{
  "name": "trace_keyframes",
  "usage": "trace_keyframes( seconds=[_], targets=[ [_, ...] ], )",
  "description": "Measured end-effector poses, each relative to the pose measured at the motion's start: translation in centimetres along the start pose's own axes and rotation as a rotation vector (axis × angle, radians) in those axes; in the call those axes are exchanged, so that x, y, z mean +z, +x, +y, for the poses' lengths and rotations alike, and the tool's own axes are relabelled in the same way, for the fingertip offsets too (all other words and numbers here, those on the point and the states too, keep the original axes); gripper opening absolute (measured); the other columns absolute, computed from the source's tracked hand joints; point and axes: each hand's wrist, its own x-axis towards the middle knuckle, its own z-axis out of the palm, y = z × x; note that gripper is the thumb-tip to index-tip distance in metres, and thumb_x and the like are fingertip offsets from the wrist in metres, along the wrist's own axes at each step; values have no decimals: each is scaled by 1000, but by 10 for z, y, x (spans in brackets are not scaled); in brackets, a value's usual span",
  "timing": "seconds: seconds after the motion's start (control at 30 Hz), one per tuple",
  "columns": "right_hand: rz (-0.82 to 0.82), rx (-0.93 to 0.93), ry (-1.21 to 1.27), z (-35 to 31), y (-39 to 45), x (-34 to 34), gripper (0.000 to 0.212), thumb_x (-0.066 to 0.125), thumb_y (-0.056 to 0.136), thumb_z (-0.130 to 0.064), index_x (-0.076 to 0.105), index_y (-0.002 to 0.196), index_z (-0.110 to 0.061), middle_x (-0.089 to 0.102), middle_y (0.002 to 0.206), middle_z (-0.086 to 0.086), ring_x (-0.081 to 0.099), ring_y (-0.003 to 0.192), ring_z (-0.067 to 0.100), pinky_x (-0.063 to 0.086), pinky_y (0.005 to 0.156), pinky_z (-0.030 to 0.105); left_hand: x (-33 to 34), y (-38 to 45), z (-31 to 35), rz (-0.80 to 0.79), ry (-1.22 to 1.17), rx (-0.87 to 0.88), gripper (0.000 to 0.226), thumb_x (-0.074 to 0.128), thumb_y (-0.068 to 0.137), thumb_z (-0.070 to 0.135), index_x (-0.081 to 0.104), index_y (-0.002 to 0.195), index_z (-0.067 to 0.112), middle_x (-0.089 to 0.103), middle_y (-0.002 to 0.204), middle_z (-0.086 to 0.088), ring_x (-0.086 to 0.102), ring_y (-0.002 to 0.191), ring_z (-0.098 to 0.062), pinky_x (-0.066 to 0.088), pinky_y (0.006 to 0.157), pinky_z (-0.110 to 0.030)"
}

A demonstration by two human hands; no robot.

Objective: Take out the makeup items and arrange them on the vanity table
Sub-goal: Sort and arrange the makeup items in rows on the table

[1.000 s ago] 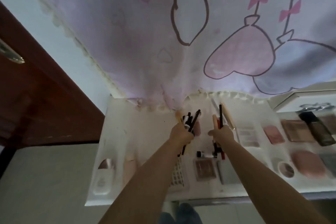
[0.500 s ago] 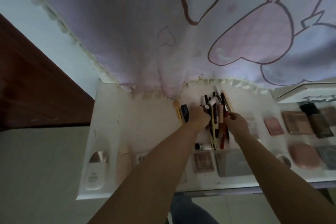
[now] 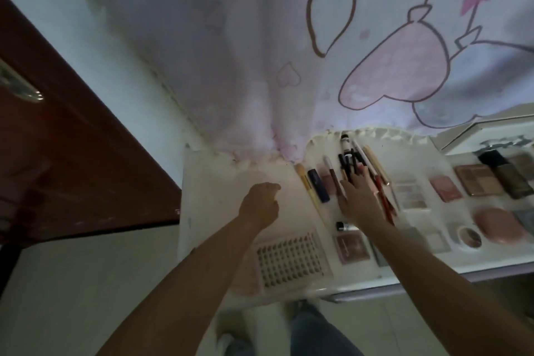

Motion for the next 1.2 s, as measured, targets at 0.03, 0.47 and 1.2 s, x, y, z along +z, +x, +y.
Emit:
trace_keyframes(
  seconds=[0.03, 0.47, 1.2],
  targets=[
    [8, -32, 17, -14, -5, 4, 37, 51, 77, 8, 55, 114, 13, 53, 117, 35, 48, 115, 47, 30, 106, 47, -3, -14, -16, 17, 42, -6, 48, 41, 92, 8, 34, 140, 13, 33, 147, -7, 25, 136, -21, 19, 110, -26],
    [-58, -453, -79, -164, -82, 104, 39, 82, 36, 11, 67, 72, 7, 69, 74, 24, 68, 66, 38, 56, 57, 44, 18, -162, -123, 55, 49, -484, 78, 65, 69, 59, 36, 124, 12, 41, 128, -10, 38, 120, -25, 39, 92, -35],
    [-317, 54, 650, -272, -67, -8, 35, 41, 94, -25, 42, 61, -12, 45, 50, 1, 37, 36, 8, 29, 38, 16, -106, -178, -107, 225, -420, 34, 88, 84, 59, 25, 29, 127, 17, 29, 115, 6, 40, 104, -9, 37, 83, -17]
  ],
)
